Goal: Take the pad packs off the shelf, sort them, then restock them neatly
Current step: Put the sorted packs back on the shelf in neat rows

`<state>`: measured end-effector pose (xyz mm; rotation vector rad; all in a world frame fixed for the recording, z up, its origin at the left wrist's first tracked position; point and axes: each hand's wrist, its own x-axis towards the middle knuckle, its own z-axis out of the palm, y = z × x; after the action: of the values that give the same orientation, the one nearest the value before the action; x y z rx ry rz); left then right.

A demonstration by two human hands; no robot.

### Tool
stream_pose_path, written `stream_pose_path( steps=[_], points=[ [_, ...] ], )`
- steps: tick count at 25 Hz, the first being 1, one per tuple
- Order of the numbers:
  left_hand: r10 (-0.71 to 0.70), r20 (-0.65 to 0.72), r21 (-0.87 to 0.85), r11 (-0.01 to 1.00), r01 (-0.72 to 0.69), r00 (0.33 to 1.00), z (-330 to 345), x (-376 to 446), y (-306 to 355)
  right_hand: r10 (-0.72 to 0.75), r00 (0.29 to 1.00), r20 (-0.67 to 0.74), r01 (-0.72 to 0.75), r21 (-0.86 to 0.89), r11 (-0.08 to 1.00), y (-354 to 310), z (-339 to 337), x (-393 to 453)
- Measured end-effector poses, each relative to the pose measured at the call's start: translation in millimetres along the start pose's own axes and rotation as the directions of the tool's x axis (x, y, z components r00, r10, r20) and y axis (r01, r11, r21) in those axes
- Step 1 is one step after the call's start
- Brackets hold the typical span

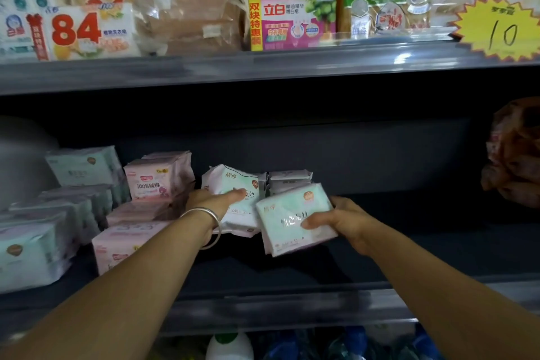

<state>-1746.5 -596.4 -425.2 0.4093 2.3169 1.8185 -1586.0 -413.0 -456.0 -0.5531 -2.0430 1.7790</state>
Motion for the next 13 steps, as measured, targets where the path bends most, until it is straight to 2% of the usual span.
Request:
stream_pose_path(
  steps=[4, 9, 13],
  points=[
    [0.043, -0.013, -0.087, 0.995, -0.044, 0.999, 3.9, 9.6, 5.7, -0.105, 0.978, -0.180, 0.130, 0.136, 0.982, -18.9, -5.1, 24.1],
    [0.067, 0.013, -0.124, 0.990, -0.065, 0.998, 19.9, 41.8, 12.2, -0.170, 0.943, -0.285, 0.204, 0.093, 0.975, -34.9, -2.0, 79.9],
    [0.106, -0.040, -0.138, 0.984, -0.110, 0.994, 34.8, 63.7, 19.1, -0.181, 0.928, -0.325, 0.202, 0.033, 0.979, -39.0, -6.1, 127.0]
  ],
)
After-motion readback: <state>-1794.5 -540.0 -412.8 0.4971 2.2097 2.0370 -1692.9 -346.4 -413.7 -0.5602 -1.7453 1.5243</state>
